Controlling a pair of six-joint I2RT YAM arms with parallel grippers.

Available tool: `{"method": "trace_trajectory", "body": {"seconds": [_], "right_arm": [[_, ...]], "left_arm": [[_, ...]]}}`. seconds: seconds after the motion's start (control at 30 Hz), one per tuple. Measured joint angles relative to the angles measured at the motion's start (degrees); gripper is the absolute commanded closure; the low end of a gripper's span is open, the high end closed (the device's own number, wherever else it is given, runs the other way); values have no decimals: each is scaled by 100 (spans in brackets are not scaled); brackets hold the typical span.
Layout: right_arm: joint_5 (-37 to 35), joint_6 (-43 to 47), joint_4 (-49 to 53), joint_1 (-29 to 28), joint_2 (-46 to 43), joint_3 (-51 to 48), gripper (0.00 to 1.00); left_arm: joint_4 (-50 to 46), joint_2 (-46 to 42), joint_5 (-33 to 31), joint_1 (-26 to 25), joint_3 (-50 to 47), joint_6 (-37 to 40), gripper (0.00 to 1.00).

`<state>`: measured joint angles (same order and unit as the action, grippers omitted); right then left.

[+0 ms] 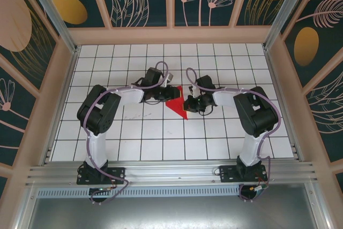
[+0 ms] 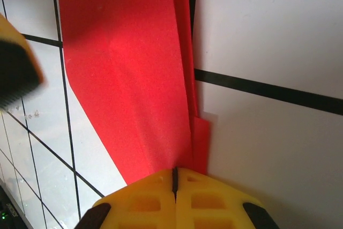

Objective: Fold a paper plane with a square sheet of paper (fold left side to right side)
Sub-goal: Fourth fold the wing at the center of the table.

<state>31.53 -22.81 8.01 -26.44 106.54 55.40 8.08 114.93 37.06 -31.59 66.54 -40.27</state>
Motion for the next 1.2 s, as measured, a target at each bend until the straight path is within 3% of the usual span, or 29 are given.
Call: {"method": "trace_trajectory", "body": {"seconds": [0.37, 0.93, 1.2], "right_arm": [[-133, 46, 258, -57, 39, 157, 100], [-352, 238, 562, -133, 90, 350, 100], [-372, 291, 570, -142, 109, 376, 100]], "left_arm": [[424, 393, 286, -68, -103, -201, 68], [-177, 579, -374, -70, 400, -175, 68], [-474, 758, -374, -4, 752, -129, 68]]}}
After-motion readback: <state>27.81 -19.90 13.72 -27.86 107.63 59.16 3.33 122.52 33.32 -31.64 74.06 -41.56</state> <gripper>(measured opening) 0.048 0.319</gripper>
